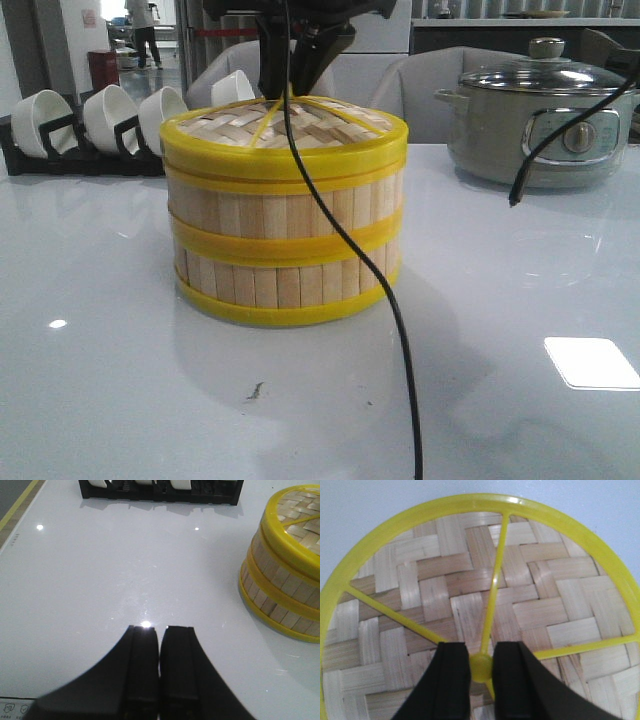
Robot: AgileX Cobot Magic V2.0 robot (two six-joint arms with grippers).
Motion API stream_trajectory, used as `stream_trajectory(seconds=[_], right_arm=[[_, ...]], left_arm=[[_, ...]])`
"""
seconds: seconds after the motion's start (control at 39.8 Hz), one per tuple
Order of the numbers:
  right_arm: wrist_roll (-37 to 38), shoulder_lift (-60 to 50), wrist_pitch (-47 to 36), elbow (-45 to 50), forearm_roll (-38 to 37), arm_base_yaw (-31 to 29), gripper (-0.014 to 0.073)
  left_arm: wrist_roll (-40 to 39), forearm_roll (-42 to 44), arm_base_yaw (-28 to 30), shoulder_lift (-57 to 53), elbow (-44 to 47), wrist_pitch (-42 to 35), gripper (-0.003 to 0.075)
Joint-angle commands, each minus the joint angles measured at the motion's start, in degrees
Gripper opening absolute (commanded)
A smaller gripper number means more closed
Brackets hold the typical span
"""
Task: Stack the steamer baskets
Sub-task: 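Lower the lid onto the top basket with the right gripper, then open the right gripper and raise it away from the lid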
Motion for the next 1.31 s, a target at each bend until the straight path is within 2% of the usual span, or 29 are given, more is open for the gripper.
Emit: stream_trajectory(seconds=[0.0, 0.33, 0.43, 0.53, 0.63, 1.06, 1.28], right_arm=[[-0.41, -3.21, -2.52, -2.05, -0.41, -0.4, 0.0056], [-0.41, -2.88, -2.35, -2.05, -0.41, -0.4, 0.0082], [-0.41, -2.88, -2.35, -2.05, -0.41, -0.4, 0.02], [-0.36, -2.88, -2.45, -2.05, -0.41, -0.4, 0.0386], [-0.36, -2.94, -2.5, -2.05, -0.41, -0.4, 0.0468], [-0.36, -7.08, -6.82, -2.05, -2.72, -0.62, 0.0468], [-0.24, -13.27, -7.02, -1.88, -6.67, -4.43, 0.0467]], left_arm=[[-0.27, 0.08, -0.01, 0.2, -1.58, -4.87, 0.0084], [-0.27, 0.08, -0.01, 0.2, -1.58, -4.87, 0.0084], [-0.27, 0.08, -0.01, 0.2, -1.58, -4.87, 0.0084], [-0.27, 0.08, -0.01, 0.2, -1.58, -4.87, 0.0084], [-0.27, 0.08, -0.01, 0.2, -1.58, -4.87, 0.0084], [-0.27, 0.08, -0.01, 0.2, -1.58, -4.87, 0.0084], [-0.27, 0.08, -0.01, 0.2, -1.58, -4.87, 0.0084]])
